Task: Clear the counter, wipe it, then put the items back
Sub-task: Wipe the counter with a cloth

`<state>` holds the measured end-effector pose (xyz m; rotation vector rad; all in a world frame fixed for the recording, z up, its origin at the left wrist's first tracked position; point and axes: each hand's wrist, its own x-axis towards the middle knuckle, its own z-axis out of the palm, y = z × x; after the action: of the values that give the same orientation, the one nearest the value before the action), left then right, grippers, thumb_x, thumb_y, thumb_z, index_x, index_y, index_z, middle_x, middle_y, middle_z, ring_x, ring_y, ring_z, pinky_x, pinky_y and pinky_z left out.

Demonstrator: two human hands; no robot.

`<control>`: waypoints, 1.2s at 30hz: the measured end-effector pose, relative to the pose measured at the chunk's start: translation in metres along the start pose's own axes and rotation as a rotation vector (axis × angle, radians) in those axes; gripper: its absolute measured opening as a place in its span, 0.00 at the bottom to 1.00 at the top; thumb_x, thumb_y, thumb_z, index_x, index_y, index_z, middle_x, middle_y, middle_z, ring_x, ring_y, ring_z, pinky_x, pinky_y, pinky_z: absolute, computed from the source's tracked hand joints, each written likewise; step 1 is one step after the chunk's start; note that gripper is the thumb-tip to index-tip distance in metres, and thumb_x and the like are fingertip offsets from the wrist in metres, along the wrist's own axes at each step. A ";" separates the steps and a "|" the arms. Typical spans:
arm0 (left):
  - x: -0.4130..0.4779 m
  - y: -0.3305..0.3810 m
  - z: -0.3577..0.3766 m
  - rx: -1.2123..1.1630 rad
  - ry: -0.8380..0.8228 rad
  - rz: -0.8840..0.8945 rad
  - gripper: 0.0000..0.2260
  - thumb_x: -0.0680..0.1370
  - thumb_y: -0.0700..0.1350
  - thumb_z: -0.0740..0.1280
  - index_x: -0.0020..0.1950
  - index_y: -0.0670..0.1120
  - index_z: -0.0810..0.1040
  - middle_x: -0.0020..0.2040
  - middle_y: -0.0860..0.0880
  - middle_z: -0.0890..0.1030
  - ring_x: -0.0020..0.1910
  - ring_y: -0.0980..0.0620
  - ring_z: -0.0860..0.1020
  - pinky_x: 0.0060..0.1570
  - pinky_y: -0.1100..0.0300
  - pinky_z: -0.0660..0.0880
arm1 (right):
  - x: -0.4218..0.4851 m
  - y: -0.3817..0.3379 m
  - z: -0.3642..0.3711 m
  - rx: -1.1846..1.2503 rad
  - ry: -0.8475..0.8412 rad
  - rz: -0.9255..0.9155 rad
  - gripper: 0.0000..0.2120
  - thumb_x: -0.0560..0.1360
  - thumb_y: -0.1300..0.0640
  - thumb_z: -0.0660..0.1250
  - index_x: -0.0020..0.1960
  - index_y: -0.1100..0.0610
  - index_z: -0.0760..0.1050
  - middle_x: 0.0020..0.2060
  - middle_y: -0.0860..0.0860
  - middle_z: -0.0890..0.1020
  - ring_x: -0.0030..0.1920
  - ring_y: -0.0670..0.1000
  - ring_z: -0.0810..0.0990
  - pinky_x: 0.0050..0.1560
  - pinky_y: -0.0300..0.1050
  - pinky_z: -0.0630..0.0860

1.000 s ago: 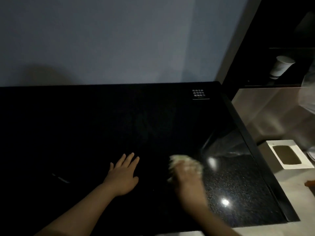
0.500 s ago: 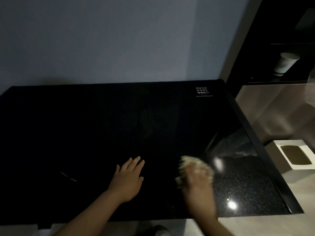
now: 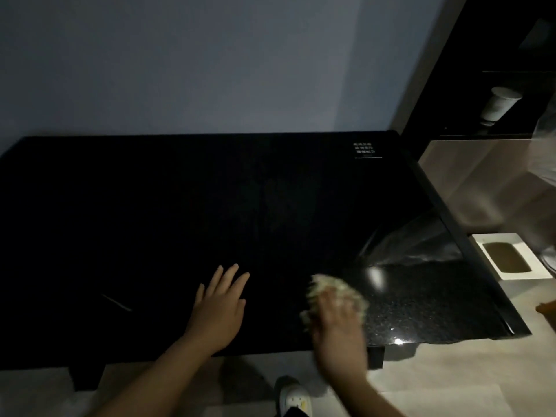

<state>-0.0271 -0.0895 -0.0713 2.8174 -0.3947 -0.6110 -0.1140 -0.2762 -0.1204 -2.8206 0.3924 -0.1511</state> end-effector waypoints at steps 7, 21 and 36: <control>-0.022 -0.045 -0.001 0.103 -0.165 0.029 0.25 0.83 0.47 0.50 0.78 0.54 0.44 0.78 0.52 0.39 0.77 0.50 0.38 0.75 0.51 0.40 | 0.002 0.001 -0.009 0.046 -0.238 -0.273 0.25 0.76 0.40 0.55 0.71 0.47 0.65 0.71 0.50 0.69 0.72 0.53 0.65 0.74 0.46 0.56; -0.018 -0.064 -0.014 -0.016 -0.276 0.125 0.25 0.82 0.42 0.53 0.78 0.51 0.49 0.79 0.50 0.42 0.77 0.50 0.40 0.75 0.50 0.42 | 0.003 -0.034 0.005 0.088 -0.142 -0.138 0.22 0.77 0.45 0.61 0.69 0.50 0.69 0.69 0.55 0.70 0.70 0.57 0.66 0.72 0.52 0.60; -0.027 -0.064 -0.009 0.120 -0.240 0.134 0.27 0.82 0.45 0.53 0.78 0.51 0.45 0.79 0.51 0.41 0.77 0.49 0.41 0.75 0.49 0.44 | 0.028 -0.005 -0.007 0.049 -0.103 0.119 0.25 0.78 0.48 0.60 0.73 0.53 0.63 0.73 0.56 0.64 0.73 0.57 0.60 0.74 0.51 0.56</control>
<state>-0.0333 -0.0202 -0.0711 2.8056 -0.6792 -0.9272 -0.0871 -0.2816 -0.1104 -2.7338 0.5234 0.0092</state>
